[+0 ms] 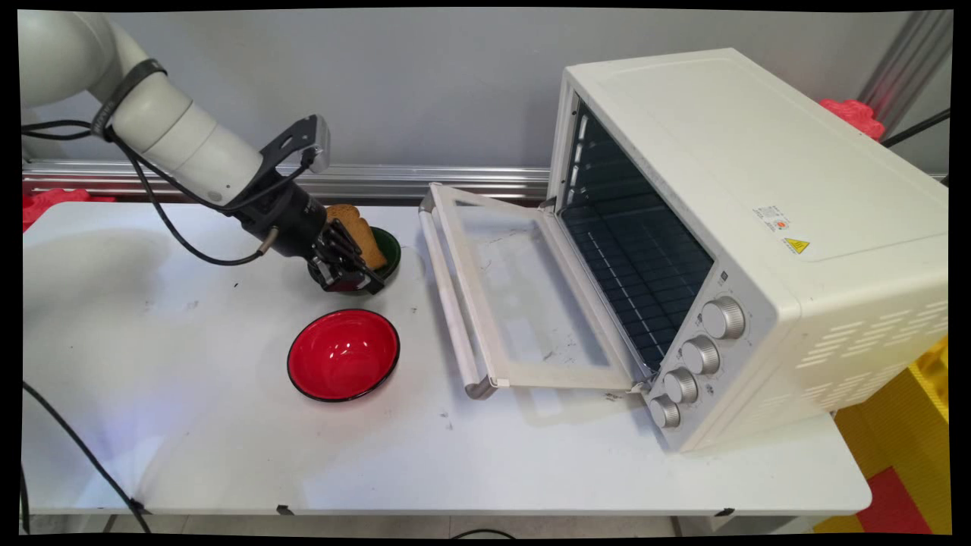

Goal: Close the oven

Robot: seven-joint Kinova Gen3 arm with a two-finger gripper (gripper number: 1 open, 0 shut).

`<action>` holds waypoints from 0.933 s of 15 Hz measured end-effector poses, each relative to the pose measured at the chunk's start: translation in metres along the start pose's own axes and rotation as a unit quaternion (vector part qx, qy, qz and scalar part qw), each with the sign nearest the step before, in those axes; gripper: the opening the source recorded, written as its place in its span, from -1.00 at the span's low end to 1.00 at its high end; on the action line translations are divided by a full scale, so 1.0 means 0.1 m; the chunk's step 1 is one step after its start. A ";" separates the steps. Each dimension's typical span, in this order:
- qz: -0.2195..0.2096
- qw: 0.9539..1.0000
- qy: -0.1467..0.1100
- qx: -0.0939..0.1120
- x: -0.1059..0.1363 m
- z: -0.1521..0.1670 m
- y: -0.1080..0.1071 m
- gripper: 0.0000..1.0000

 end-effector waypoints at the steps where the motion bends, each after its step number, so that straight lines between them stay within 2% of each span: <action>1: 0.000 1.000 0.001 0.000 0.00 0.02 -0.01 -1.00; 7: 0.004 1.000 0.010 -0.006 -0.07 0.24 -0.03 -1.00; 14: 0.018 0.999 0.033 -0.008 -0.17 0.61 -0.12 -1.00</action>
